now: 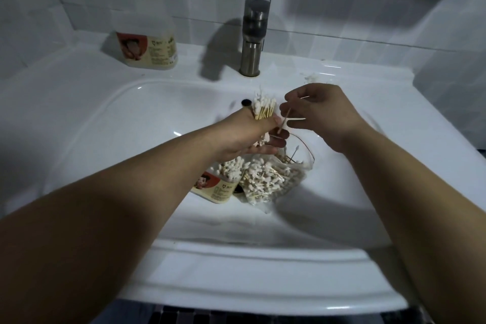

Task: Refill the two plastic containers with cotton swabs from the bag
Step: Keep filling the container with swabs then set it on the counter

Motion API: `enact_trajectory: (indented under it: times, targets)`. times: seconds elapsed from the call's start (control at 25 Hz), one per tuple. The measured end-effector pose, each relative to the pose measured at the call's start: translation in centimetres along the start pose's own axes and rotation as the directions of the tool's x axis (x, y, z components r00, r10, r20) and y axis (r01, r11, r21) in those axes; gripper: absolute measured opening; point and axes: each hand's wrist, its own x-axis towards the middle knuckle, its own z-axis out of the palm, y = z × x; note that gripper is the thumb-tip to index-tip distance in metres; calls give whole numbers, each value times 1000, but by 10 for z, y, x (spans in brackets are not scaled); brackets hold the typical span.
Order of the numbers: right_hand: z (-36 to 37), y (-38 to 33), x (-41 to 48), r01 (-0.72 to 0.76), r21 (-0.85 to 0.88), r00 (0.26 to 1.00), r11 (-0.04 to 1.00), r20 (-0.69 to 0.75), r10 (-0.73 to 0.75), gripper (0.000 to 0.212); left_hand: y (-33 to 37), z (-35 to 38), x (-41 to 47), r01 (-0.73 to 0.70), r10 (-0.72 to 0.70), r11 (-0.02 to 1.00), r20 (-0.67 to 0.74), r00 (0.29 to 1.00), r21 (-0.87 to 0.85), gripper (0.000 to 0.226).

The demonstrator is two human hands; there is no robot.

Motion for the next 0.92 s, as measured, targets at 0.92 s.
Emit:
enact_trajectory:
  times: [0.92]
  targets:
    - [22,13,-11,307,-812,844,496,474,253,8,0,-3,5,5,10,992,-116,993,125,15]
